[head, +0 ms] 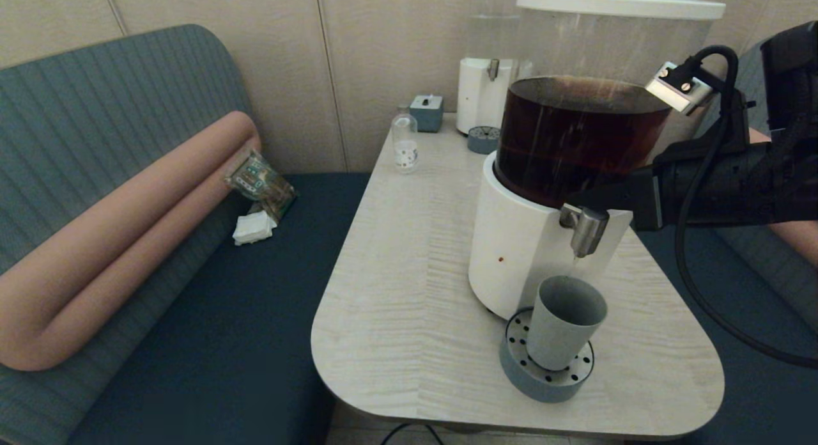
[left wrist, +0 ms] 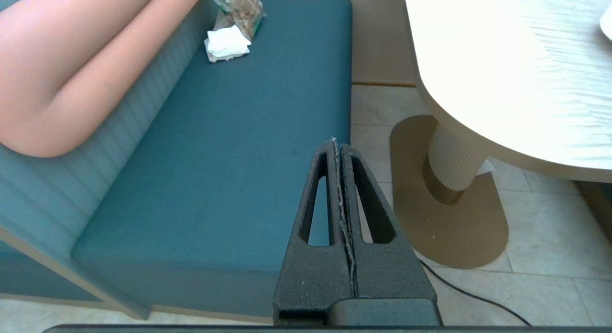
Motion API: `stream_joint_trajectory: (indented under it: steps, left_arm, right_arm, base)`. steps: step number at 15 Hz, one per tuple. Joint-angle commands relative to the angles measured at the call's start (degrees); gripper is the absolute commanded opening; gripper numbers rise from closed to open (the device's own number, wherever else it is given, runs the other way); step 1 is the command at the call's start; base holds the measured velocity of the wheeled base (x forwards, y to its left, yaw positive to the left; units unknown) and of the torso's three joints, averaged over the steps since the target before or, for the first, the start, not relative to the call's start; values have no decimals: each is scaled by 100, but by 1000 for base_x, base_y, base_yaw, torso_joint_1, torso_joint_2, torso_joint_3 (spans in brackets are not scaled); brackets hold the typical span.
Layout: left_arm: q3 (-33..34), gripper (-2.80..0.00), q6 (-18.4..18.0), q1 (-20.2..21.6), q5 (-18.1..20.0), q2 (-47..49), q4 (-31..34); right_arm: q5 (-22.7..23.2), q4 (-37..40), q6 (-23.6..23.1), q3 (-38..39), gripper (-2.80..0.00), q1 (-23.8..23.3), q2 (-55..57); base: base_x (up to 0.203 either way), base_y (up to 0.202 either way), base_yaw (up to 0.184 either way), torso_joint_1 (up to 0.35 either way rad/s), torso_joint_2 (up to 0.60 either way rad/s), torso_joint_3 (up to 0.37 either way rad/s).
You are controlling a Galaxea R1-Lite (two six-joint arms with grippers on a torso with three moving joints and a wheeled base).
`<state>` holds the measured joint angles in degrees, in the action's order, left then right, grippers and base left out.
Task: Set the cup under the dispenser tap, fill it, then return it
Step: Turn on the faucet
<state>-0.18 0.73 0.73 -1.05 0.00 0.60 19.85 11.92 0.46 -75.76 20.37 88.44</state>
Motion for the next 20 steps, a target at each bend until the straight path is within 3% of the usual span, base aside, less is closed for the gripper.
stream_joint_trajectory:
  steps: [1, 4, 12, 20]
  left_arm:
    - [1, -280, 2, 1, -1, 9, 2]
    - [-8, -280, 6, 6, -1, 9, 3]
    - [1, -280, -3, 6, -1, 9, 2]
    - [1, -280, 1, 2, -1, 9, 2]
  right_arm:
    - [51, 21, -2, 0, -280, 2, -2]
    - [213, 30, -11, 1, -280, 2, -29]
    - [133, -494, 24, 192, -280, -137, -115]
    - [125, -754, 24, 565, -280, -308, -875]
  base:
    - [0, 0, 0, 0, 0, 0]
    - [0, 0, 0, 0, 0, 0]
    - [0, 0, 0, 0, 0, 0]
    - [0, 0, 0, 0, 0, 0]
